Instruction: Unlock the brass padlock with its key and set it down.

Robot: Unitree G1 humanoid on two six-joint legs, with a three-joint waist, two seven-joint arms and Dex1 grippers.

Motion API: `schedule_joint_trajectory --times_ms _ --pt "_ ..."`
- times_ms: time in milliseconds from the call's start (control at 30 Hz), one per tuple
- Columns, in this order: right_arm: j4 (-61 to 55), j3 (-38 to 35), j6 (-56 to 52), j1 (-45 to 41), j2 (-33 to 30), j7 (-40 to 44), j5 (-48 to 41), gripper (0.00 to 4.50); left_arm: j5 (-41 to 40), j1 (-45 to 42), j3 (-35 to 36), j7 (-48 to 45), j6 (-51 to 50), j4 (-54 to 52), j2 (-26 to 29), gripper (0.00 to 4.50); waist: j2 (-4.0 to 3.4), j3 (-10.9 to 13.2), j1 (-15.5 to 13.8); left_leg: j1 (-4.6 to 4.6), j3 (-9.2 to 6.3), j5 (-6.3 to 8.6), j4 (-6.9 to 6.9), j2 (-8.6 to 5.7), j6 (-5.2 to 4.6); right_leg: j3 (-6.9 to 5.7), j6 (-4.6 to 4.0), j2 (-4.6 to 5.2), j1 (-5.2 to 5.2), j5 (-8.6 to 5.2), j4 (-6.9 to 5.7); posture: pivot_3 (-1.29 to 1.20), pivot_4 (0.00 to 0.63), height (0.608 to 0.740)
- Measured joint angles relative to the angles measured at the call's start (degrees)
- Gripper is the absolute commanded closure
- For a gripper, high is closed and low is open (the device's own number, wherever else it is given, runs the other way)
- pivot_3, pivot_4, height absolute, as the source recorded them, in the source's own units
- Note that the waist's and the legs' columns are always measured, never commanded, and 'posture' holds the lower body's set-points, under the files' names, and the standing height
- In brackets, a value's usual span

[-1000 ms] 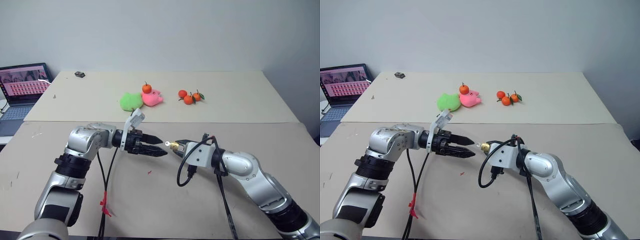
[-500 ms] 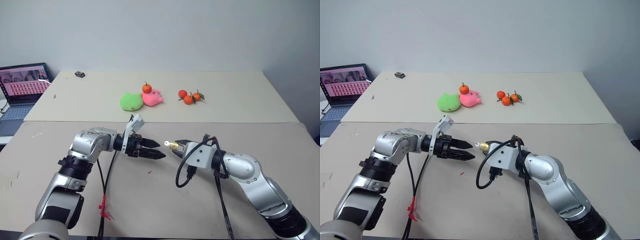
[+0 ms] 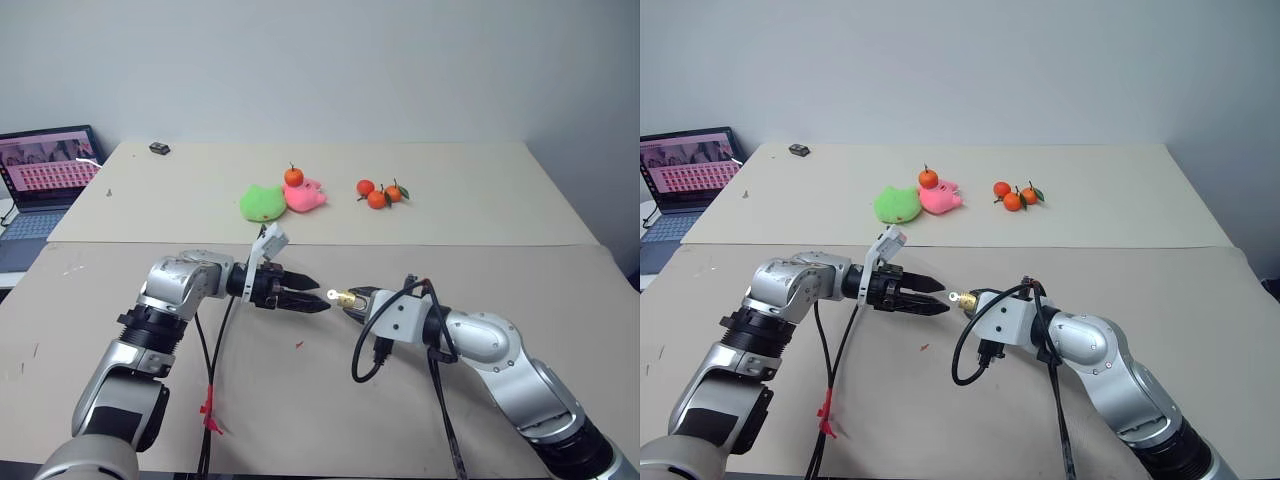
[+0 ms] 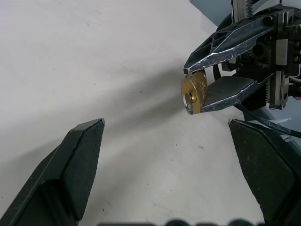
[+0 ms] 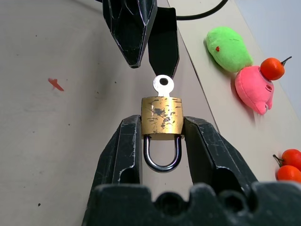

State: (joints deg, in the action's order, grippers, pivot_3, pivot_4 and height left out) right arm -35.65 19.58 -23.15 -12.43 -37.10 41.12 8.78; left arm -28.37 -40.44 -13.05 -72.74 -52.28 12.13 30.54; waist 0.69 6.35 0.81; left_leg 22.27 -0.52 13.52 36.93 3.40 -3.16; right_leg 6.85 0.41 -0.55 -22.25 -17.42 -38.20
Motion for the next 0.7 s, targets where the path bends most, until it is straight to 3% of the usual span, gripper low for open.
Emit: schedule_joint_trajectory --times_ms 567,700 --pt "0.0 0.0 0.0 0.1 0.6 0.0 0.1 3.59 -0.3 -1.5 0.1 -0.6 0.0 -0.1 -0.6 0.0 0.0 0.0 0.0 -0.02 -0.01 0.0 -0.02 0.01 0.0 -0.01 0.0 -0.01 0.0 0.0 -0.01 0.0 0.15 0.66" --pt "0.0 0.0 0.0 0.1 0.6 0.0 0.1 3.59 -0.2 -1.5 0.1 -0.8 0.0 -0.1 -0.7 0.97 0.0 0.0 0.0 -0.01 -0.01 0.0 -0.01 0.0 0.0 -0.01 0.0 -0.01 0.0 0.0 -0.01 0.0 0.15 0.66"
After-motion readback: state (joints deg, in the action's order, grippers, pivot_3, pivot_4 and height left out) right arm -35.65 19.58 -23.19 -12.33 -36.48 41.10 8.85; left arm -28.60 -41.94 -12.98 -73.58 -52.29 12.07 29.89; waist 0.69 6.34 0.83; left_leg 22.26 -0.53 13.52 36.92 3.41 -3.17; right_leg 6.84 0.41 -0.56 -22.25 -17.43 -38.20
